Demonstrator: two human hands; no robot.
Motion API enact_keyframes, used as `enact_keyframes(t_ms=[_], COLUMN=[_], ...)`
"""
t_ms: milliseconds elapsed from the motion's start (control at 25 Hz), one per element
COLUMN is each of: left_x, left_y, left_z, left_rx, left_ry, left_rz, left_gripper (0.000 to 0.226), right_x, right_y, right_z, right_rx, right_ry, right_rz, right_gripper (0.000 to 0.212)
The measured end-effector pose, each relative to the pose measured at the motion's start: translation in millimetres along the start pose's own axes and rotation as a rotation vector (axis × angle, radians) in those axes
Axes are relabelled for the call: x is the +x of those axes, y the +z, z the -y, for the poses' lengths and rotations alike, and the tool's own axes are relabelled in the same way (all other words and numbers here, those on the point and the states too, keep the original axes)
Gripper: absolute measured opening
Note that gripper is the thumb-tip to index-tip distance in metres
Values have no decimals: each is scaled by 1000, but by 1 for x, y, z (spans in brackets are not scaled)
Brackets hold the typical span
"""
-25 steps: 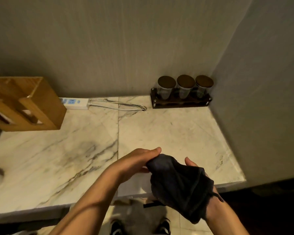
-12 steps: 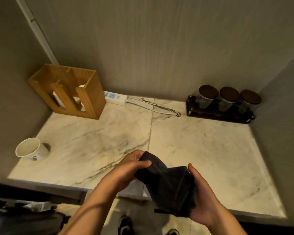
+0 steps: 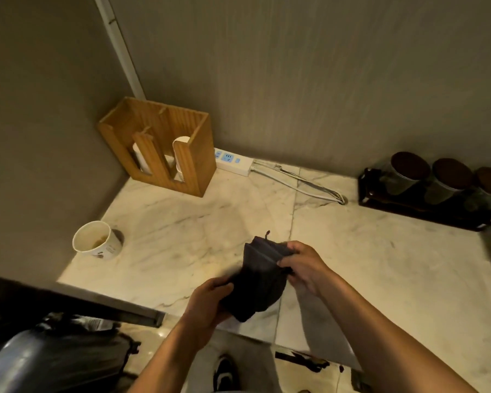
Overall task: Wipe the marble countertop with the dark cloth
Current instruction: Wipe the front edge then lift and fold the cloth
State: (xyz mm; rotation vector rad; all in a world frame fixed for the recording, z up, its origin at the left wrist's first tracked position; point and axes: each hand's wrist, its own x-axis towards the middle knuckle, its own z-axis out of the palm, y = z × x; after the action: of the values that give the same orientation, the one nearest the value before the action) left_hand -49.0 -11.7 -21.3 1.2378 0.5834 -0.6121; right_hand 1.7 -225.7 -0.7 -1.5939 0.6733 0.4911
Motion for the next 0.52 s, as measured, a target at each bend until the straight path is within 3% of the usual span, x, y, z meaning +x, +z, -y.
enact_keyframes(t_ms=[240,400,520], left_x=[17,25,25], left_y=[-2,0,1], left_z=[7,7,5], left_rx=[563,1030,1146], left_ry=[77,176,244], left_rz=[-168,-199,-226], left_gripper=[22,16,12], right_x=[35,37,36], right_y=[20,22,23], right_z=[-1,-8,-11], right_rx=[-431,-492,-530], right_ry=[-128,-125,-163], right_rz=[-148,-245,-267], right_gripper=[37,40,34])
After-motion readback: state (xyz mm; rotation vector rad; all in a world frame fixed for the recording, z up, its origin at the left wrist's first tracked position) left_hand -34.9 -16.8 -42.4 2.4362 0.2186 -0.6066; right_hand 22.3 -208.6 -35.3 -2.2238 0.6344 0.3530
